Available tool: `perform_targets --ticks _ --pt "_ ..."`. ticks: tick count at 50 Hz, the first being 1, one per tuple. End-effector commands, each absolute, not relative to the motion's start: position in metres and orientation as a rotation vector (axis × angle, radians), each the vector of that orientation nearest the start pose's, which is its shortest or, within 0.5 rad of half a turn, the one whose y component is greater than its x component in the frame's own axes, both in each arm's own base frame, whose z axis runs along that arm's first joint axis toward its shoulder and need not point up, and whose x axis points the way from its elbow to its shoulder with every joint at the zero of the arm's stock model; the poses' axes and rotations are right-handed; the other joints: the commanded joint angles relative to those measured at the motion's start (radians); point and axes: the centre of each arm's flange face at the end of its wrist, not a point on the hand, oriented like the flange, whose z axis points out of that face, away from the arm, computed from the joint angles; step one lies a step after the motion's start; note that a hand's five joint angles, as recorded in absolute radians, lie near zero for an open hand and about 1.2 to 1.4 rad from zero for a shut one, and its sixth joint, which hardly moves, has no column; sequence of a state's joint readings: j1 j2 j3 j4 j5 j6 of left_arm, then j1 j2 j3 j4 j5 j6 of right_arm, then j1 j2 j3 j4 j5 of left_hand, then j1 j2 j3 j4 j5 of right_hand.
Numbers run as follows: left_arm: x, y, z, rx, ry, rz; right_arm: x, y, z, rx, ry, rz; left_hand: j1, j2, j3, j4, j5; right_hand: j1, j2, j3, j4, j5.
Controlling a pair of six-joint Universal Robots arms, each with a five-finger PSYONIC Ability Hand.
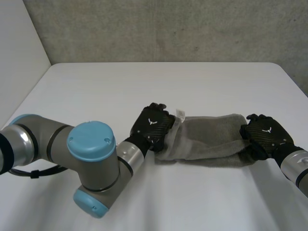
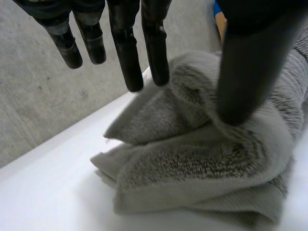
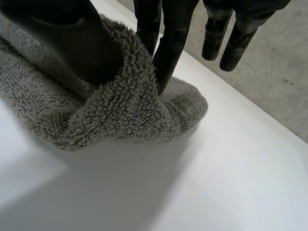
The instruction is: Fold the towel.
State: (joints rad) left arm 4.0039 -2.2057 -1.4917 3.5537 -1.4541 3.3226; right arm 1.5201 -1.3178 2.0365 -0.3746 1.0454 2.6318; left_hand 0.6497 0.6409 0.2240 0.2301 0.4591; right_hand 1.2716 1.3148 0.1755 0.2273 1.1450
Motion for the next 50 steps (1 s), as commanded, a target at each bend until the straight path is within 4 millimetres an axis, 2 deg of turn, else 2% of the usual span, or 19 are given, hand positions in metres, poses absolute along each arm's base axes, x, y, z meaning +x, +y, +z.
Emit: perform_targets --ticks 1,8,15,24,30,33,35,38,46,48,50 --pt "-0.370 -0.207 0.144 1.325 2.429 -2.264 0.164 -0.275 0.140 -0.990 2.238 -1.795 -0.486 -0.477 -0.049 -0.056 -0.459 0.017 -0.026 -0.001 -0.053 -0.031" --pt "-0.367 -0.198 0.152 1.339 2.426 -2.273 0.164 -0.275 0.140 -0.997 2.236 -1.793 -0.486 -0.477 -0.049 -0.056 -0.459 0.017 -0.026 -0.001 -0.053 -0.031" --pt "-0.371 -0.174 0.162 1.401 2.403 -2.309 0.164 -0.274 0.139 -0.999 2.235 -1.787 -0.486 -0.477 -0.049 -0.056 -0.459 0.020 -0.023 -0.001 -0.053 -0.028" --pt "-0.373 -0.156 0.149 1.465 2.433 -2.246 0.164 -0.274 0.139 -1.003 2.236 -1.786 -0.366 -0.357 -0.049 -0.056 -0.350 0.020 -0.023 -0.001 -0.053 -0.028" --pt "-0.374 -0.159 0.136 1.441 2.454 -2.199 0.165 -0.272 0.138 -1.007 2.237 -1.781 -0.222 -0.213 -0.049 -0.056 -0.206 0.020 -0.023 -0.001 -0.053 -0.028" --pt "-0.375 -0.163 0.132 1.418 2.454 -2.189 0.165 -0.272 0.137 -1.006 2.238 -1.779 -0.099 -0.090 -0.049 -0.056 -0.082 0.020 -0.023 -0.001 -0.053 -0.028" --pt "-0.377 -0.167 0.130 1.397 2.445 -2.196 0.165 -0.272 0.137 -1.008 2.238 -1.780 0.080 0.089 -0.049 -0.056 0.096 0.020 -0.023 -0.001 -0.053 -0.028" --pt "-0.378 -0.168 0.129 1.402 2.437 -2.195 0.164 -0.272 0.137 -1.007 2.240 -1.778 0.098 0.107 -0.049 -0.056 0.114 0.023 -0.020 -0.001 -0.053 -0.025" --pt "-0.381 -0.180 0.134 1.405 2.243 -2.254 0.164 -0.272 0.136 -1.006 2.243 -1.776 0.207 0.216 -0.049 -0.056 0.223 0.023 -0.020 -0.001 -0.053 -0.025" --pt "-0.381 -0.188 0.139 1.368 2.148 -2.295 0.164 -0.272 0.136 -1.006 2.243 -1.776 0.353 0.362 -0.049 -0.056 0.369 0.023 -0.020 -0.001 -0.053 -0.025" --pt "-0.382 -0.191 0.142 1.356 2.112 -2.317 0.164 -0.272 0.136 -1.006 2.243 -1.776 0.406 0.415 -0.049 -0.056 0.422 0.023 -0.020 -0.001 -0.053 -0.025"
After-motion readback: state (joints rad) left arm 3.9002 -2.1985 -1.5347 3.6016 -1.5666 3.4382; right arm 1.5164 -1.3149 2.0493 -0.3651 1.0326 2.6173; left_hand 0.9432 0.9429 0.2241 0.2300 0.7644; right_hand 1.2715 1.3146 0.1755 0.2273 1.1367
